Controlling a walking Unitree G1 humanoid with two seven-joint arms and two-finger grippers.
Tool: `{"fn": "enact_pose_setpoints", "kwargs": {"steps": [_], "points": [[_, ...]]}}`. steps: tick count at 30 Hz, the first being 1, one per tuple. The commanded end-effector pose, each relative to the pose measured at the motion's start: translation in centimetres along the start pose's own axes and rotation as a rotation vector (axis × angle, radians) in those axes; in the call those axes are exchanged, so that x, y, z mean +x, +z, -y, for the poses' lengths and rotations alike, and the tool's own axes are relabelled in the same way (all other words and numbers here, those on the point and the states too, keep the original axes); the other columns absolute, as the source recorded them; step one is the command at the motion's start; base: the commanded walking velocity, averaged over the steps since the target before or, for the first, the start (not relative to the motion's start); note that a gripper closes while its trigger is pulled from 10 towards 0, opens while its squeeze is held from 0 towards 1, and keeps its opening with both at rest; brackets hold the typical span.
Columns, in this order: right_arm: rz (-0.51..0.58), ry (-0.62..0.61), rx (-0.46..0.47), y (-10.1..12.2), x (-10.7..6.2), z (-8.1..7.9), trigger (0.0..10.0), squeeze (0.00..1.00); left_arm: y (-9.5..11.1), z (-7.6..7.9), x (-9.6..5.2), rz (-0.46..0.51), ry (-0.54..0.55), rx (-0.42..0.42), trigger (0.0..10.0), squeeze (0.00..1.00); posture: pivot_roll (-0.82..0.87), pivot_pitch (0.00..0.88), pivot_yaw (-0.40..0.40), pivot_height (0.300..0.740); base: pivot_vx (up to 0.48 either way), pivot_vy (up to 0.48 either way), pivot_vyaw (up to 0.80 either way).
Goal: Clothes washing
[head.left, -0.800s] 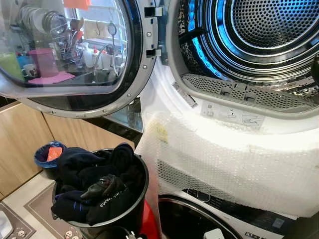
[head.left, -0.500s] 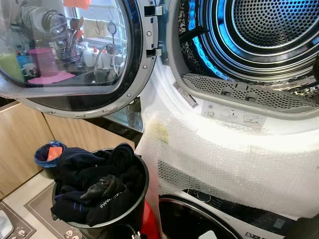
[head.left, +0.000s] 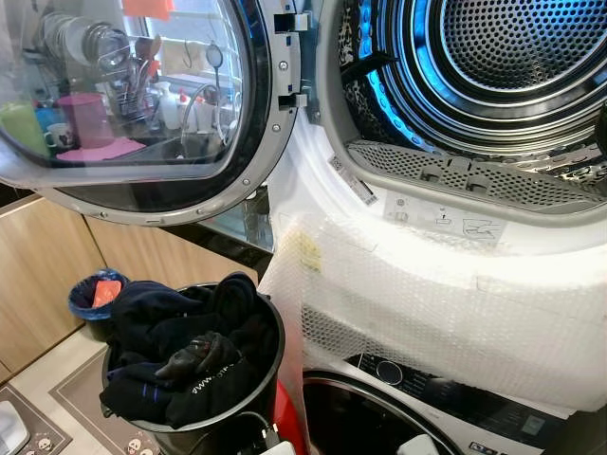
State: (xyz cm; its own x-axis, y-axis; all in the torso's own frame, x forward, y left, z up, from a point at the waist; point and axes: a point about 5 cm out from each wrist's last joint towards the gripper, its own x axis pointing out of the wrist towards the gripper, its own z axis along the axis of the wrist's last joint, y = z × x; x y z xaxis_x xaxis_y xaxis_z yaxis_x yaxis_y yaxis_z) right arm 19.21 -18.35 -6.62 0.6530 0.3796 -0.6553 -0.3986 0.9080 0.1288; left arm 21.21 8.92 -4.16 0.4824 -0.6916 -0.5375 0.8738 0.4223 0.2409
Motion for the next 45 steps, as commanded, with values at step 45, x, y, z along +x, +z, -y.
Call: {"fn": "enact_pose_setpoints", "kwargs": {"steps": [45], "points": [[0.322,0.278,-0.143,6.9,-3.4,3.2,10.0,0.0,8.9,-5.6,-9.1,0.307,0.624,0.07,10.0,0.0,0.05,0.0,0.011,0.74,0.0,0.0,0.0]]}}
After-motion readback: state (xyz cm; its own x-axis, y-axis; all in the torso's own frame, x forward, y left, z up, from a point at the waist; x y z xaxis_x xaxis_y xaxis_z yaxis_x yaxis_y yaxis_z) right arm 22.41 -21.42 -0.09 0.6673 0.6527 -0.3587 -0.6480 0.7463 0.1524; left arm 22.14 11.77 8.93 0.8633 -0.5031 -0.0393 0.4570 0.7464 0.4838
